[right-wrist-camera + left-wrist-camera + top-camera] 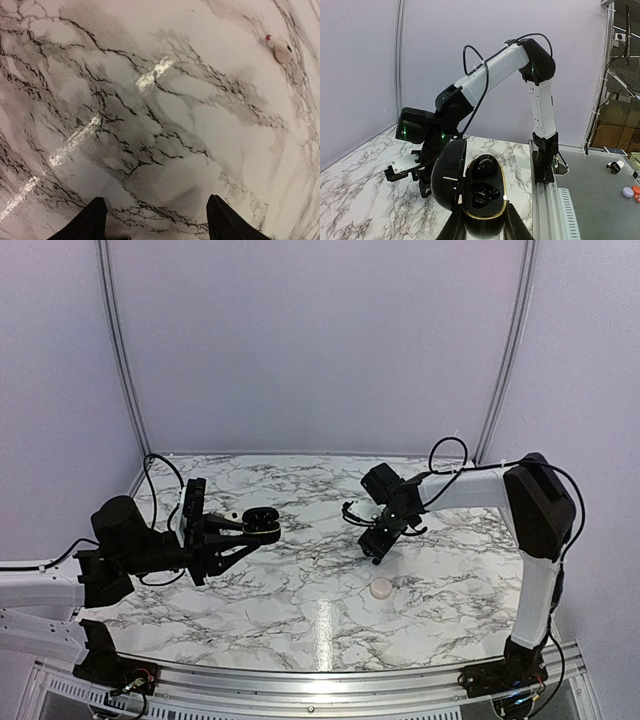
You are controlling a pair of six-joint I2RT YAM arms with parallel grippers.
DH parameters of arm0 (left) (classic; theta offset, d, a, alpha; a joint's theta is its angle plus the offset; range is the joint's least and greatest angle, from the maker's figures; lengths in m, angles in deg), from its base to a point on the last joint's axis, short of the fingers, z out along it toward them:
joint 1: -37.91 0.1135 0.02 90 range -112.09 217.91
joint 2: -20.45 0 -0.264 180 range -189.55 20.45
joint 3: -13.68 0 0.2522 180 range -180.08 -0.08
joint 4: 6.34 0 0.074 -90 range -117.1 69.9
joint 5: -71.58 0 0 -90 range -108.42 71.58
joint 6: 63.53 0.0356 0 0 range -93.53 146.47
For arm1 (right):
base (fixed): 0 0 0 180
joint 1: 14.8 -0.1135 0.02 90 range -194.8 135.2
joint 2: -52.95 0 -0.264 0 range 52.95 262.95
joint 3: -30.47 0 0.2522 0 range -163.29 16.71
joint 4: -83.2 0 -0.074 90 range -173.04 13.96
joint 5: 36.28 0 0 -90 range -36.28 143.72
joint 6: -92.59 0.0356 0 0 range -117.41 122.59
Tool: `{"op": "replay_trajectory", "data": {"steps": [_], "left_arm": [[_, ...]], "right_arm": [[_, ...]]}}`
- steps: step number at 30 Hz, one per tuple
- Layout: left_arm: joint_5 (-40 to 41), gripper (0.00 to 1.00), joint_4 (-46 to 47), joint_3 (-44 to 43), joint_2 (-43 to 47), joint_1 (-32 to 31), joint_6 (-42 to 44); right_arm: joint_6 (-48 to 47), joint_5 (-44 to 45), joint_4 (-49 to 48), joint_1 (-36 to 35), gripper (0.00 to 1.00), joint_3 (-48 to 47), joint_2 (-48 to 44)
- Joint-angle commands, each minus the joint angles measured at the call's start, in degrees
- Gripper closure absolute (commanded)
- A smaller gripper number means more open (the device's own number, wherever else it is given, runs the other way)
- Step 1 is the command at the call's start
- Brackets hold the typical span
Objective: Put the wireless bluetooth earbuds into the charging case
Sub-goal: Pick up the left earbud from the center of the board.
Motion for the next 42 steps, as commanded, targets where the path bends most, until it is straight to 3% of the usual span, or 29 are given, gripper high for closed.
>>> {"op": "replay_trajectory", "data": {"steps": [1, 8, 19, 34, 42], "left_arm": [[0.4, 1.00, 2.3, 0.6, 0.2, 0.1, 0.2], [0.2, 1.00, 2.3, 0.3, -0.1, 0.1, 0.1], [0.0, 1.00, 2.3, 0.8, 0.6, 0.1, -0.1], [0.0, 1.00, 2.3, 1.0, 1.0, 0.1, 0.1], [0.3, 1.00, 2.3, 1.2, 1.1, 0.0, 0.2]], "right_arm": [[-0.5, -1.2, 1.0, 0.9, 0.31, -1.2, -0.1], [-2.2, -12.5, 2.3, 0.9, 0.31, -0.2, -7.0], [-4.9, -6.7, 7.3, 0.9, 0.33, 1.8, -5.5], [-4.3, -13.4, 7.5, 1.5, 0.34, 2.8, -2.2], [-2.9, -14.3, 9.0, 1.7, 0.39, 3.9, -2.7]]}}
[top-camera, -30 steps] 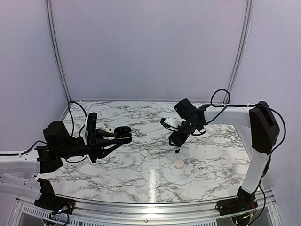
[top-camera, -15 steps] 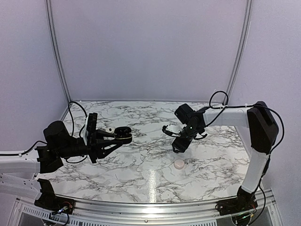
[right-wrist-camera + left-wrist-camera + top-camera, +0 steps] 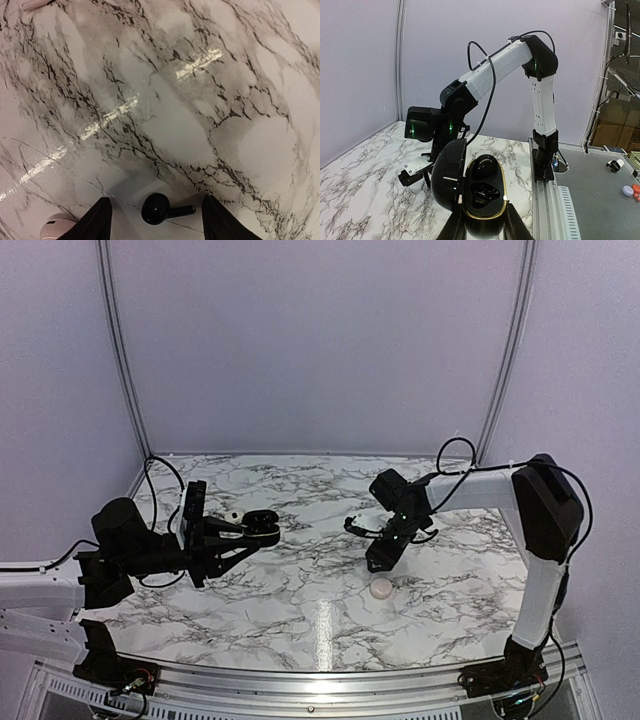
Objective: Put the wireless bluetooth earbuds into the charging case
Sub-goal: Pick up the left earbud from the center of the board.
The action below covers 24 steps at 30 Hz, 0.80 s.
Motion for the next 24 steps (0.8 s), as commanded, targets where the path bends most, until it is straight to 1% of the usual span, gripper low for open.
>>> {"op": "replay_trajectory", "data": {"steps": [1, 7, 13, 15, 24], "left_arm": [[0.2, 1.00, 2.3, 0.4, 0.8, 0.1, 0.3], [0.4, 1.00, 2.3, 0.6, 1.0, 0.1, 0.3], [0.4, 1.00, 2.3, 0.6, 0.9, 0.1, 0.3], [0.3, 1.00, 2.3, 0.5, 0.8, 0.1, 0.3], [0.6, 1.00, 2.3, 0.6, 1.0, 0.1, 0.2]], "right_arm": [[1.5, -1.9, 2.2, 0.5, 0.40, 1.7, -0.7], [3.3, -3.3, 2.7, 0.4, 0.48, 4.1, -2.7], [4.2, -3.3, 3.7, -0.5, 0.52, 4.1, -3.5], [4.1, -3.4, 3.9, -1.0, 0.56, 3.8, -3.1], [4.4, 1.3, 4.3, -2.3, 0.57, -0.6, 1.3]]}}
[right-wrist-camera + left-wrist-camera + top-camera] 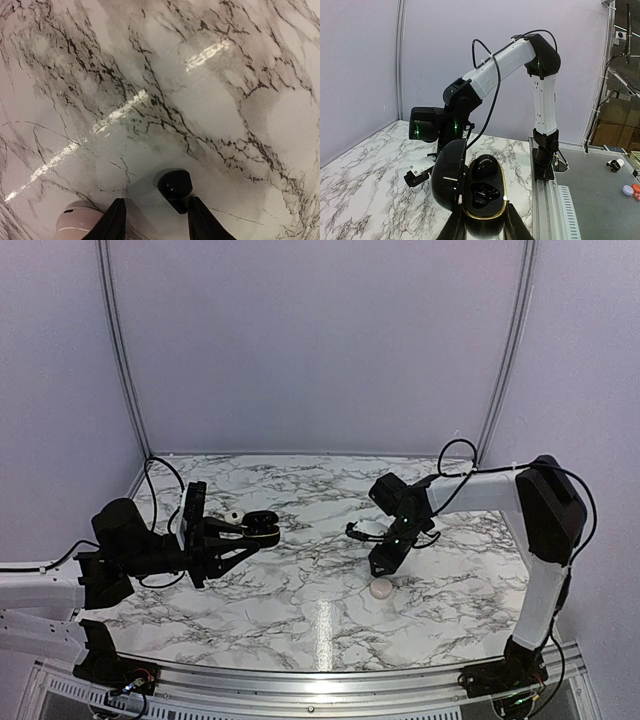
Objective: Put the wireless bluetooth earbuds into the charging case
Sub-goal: Pick up the left earbud from the center of the board.
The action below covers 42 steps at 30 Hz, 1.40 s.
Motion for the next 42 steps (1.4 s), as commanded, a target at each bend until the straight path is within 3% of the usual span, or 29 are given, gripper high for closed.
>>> {"op": "replay_trajectory", "data": {"steps": [1, 11, 23, 42], "left_arm": [[0.6, 1.00, 2.3, 0.4, 1.0, 0.1, 0.2], [0.8, 1.00, 2.3, 0.2, 0.6, 0.1, 0.2], [1.1, 1.00, 2.3, 0.5, 0.8, 0.1, 0.3], [1.6, 1.00, 2.3, 0.5, 1.1, 0.1, 0.3]], "right_arm": [[1.1, 2.7, 1.7, -1.0, 0.57, -2.9, 3.3], [1.9, 5.3, 3.1, -0.9, 0.70, -8.3, 7.5], [2.0, 6.3, 6.4, -0.9, 0.79, -9.8, 8.3], [2.5, 5.7, 3.6, -0.8, 0.88, -9.6, 4.9]]}}
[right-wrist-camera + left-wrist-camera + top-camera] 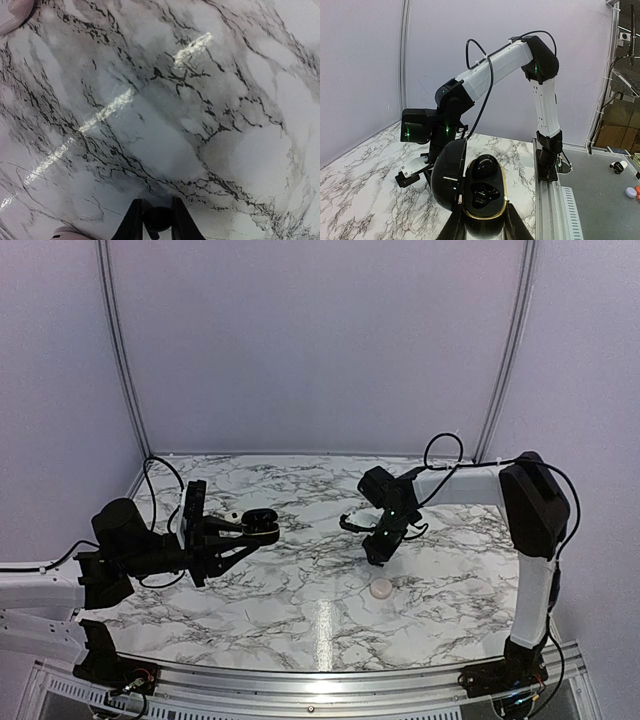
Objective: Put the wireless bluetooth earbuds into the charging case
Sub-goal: Pick up the left earbud from the center of the board, then insert the left earbud into the left side groove of the charging case.
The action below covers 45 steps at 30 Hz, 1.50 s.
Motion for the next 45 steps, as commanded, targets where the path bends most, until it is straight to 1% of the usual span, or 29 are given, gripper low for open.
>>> {"op": "replay_trajectory", "data": {"steps": [1, 14, 18, 23, 26, 32, 34, 41, 45], "left_arm": [[0.4, 1.00, 2.3, 0.5, 1.1, 0.1, 0.4], [1.3, 1.00, 2.3, 0.6, 1.1, 0.1, 0.3], [1.7, 1.00, 2.3, 0.6, 0.8, 0.1, 0.5], [2.7, 1.00, 2.4, 0.1, 0.8, 0.2, 0.7], [4.1, 1.00, 3.1, -0.3, 0.7, 0.1, 1.0], [7.6, 1.00, 4.1, -0.8, 0.7, 0.1, 2.4], [9.0, 1.00, 4.5, -0.9, 0.8, 0.1, 2.6], [11.7, 1.00, 6.0, -1.0, 1.2, 0.1, 4.0], [12.6, 1.00, 6.7, -0.9, 1.3, 0.1, 4.2]], "right_arm": [[1.1, 0.4, -0.4, 0.0, 0.88, -0.3, -2.0], [3.4, -2.1, -10.9, 0.9, 0.89, 1.5, -10.6], [5.3, -5.4, -17.3, 0.8, 0.89, 3.1, -16.5], [8.7, -11.3, -29.1, -0.3, 0.89, 5.6, -25.7], [10.8, -13.7, -35.5, -2.3, 0.89, 5.8, -29.2], [14.5, -15.9, -42.9, -7.5, 0.89, 5.0, -32.1], [15.6, -16.8, -47.1, -9.4, 0.89, 5.3, -32.9], [19.6, -17.4, -55.2, -17.7, 0.89, 6.2, -33.7], [19.6, -16.7, -57.3, -21.9, 0.89, 6.1, -32.8]]}}
